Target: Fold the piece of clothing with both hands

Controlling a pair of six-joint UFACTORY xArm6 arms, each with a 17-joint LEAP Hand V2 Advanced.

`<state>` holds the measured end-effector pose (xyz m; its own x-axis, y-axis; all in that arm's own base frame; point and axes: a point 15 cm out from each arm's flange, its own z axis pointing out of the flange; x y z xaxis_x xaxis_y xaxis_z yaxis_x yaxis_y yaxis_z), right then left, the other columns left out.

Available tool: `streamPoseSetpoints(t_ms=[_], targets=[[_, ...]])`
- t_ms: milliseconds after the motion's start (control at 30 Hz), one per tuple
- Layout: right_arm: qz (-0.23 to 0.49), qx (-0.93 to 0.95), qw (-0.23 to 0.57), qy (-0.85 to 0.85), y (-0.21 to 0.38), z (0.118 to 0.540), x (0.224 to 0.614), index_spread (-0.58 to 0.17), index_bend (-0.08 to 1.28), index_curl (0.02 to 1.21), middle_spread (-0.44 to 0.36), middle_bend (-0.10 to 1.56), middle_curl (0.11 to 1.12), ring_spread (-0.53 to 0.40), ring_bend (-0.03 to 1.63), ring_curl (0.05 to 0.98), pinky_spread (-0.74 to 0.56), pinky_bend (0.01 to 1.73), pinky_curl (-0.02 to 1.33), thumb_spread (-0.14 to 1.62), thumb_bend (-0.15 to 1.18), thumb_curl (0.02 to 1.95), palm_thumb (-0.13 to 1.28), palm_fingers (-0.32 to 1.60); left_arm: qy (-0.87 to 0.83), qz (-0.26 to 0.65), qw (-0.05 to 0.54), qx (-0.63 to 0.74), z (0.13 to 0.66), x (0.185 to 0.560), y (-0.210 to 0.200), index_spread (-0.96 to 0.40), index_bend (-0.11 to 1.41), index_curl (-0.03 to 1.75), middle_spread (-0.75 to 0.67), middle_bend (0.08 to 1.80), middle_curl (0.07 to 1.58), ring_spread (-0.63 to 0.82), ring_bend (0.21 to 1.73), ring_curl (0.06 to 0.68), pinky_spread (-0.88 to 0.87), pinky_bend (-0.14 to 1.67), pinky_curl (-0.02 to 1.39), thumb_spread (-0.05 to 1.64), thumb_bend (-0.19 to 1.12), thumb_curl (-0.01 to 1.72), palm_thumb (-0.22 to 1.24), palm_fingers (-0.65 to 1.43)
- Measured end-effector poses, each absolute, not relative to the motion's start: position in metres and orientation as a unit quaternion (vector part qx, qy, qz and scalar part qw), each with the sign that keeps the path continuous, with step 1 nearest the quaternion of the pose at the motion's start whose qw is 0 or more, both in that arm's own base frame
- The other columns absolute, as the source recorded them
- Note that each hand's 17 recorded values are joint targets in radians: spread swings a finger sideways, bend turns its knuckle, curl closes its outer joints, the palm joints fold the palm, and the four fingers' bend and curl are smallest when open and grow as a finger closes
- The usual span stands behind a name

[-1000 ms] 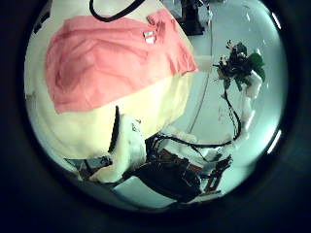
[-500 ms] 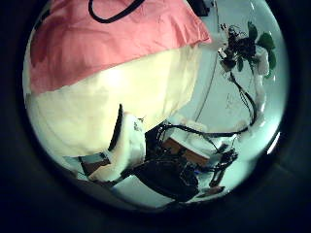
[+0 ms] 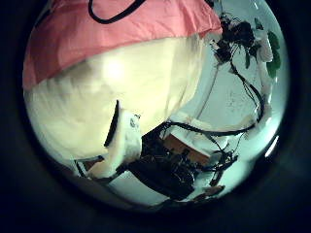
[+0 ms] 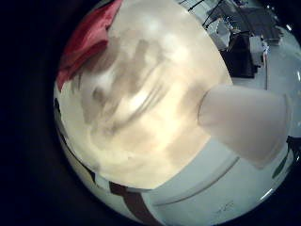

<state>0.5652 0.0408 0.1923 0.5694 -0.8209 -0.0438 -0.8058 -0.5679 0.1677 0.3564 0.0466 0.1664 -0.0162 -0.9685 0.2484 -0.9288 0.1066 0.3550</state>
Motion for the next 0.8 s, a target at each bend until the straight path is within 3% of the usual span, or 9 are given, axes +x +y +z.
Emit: streamPoseSetpoints(t_ms=[67, 100, 200, 233, 267, 367, 600, 800], targets=[[-0.062, 0.884, 0.066, -0.458, 0.043, 0.190, 0.564, -0.325, 0.26, 0.41, -0.116, 0.40, 0.39, -0.159, 0.47, 0.286, 0.09, 0.15, 0.32, 0.99, -0.02, 0.34, 0.66, 0.54, -0.714, -0.050, 0.219, 0.663, 0.164, 0.356, 0.045, 0.09, 0.15, 0.24, 0.39, 0.17, 0.22, 0.56, 0.41, 0.253, 0.51, 0.35, 0.32, 1.39, -0.01, 0.32, 0.46, -0.06], [-0.063, 0.884, 0.066, -0.459, 0.044, 0.190, 0.563, -0.349, 0.30, 0.42, -0.149, 0.47, 0.41, -0.224, 0.58, 0.304, -0.02, 0.21, 0.31, 0.99, -0.02, 0.35, 0.66, 0.87, -0.715, -0.052, 0.219, 0.662, 0.162, 0.356, 0.045, 0.09, 0.14, 0.24, 0.39, 0.18, 0.22, 0.56, 0.41, 0.252, 0.51, 0.34, 0.32, 1.39, -0.01, 0.32, 0.46, -0.06], [-0.059, 0.883, 0.061, -0.463, 0.039, 0.197, 0.564, -0.372, 0.31, 0.43, -0.169, 0.55, 0.45, -0.282, 0.67, 0.334, -0.23, 0.31, 0.32, 1.01, -0.01, 0.35, 0.71, 1.20, -0.720, -0.069, 0.219, 0.655, 0.155, 0.353, 0.051, 0.09, 0.15, 0.24, 0.38, 0.18, 0.23, 0.56, 0.40, 0.251, 0.51, 0.34, 0.32, 1.39, -0.01, 0.32, 0.46, -0.06], [-0.060, 0.883, 0.060, -0.461, 0.037, 0.199, 0.562, -0.374, 0.32, 0.46, -0.178, 0.57, 0.46, -0.297, 0.70, 0.358, -0.30, 0.37, 0.34, 1.02, -0.01, 0.35, 0.71, 1.21, -0.723, -0.076, 0.218, 0.651, 0.152, 0.352, 0.054, 0.09, 0.15, 0.24, 0.38, 0.18, 0.23, 0.56, 0.40, 0.250, 0.51, 0.34, 0.32, 1.39, -0.01, 0.32, 0.46, -0.05], [-0.061, 0.885, 0.060, -0.457, 0.035, 0.203, 0.559, -0.374, 0.37, 0.49, -0.180, 0.64, 0.49, -0.300, 0.74, 0.384, -0.38, 0.45, 0.37, 1.04, 0.00, 0.35, 0.74, 1.36, -0.724, -0.086, 0.218, 0.648, 0.148, 0.350, 0.057, 0.09, 0.15, 0.24, 0.38, 0.18, 0.23, 0.56, 0.40, 0.250, 0.51, 0.33, 0.32, 1.39, -0.01, 0.32, 0.46, -0.05], [-0.075, 0.884, 0.067, -0.456, 0.028, 0.206, 0.544, -0.364, 0.52, 0.56, -0.161, 0.81, 0.56, -0.288, 0.87, 0.444, -0.46, 0.61, 0.44, 1.09, 0.00, 0.36, 0.79, 1.48, -0.727, -0.104, 0.220, 0.643, 0.139, 0.347, 0.064, 0.08, 0.15, 0.24, 0.38, 0.17, 0.23, 0.56, 0.40, 0.249, 0.51, 0.33, 0.32, 1.39, -0.01, 0.32, 0.46, -0.05], [-0.102, 0.879, 0.076, -0.459, -0.003, 0.213, 0.494, -0.321, 0.83, 0.73, -0.136, 1.10, 0.68, -0.239, 1.14, 0.563, -0.43, 0.97, 0.61, 1.19, 0.08, 0.41, 1.01, 1.33, -0.729, -0.111, 0.212, 0.641, 0.141, 0.347, 0.076, 0.08, 0.15, 0.25, 0.38, 0.17, 0.23, 0.56, 0.41, 0.248, 0.51, 0.33, 0.32, 1.39, -0.01, 0.31, 0.46, -0.05], [-0.115, 0.881, 0.078, -0.451, -0.009, 0.214, 0.464, -0.301, 0.88, 0.78, -0.127, 1.18, 0.70, -0.233, 1.20, 0.593, -0.42, 1.04, 0.66, 1.20, 0.01, 0.43, 0.96, 1.17, -0.733, -0.108, 0.208, 0.639, 0.147, 0.352, 0.080, 0.08, 0.15, 0.25, 0.37, 0.17, 0.23, 0.57, 0.41, 0.246, 0.51, 0.32, 0.32, 1.39, -0.01, 0.31, 0.46, -0.05]])
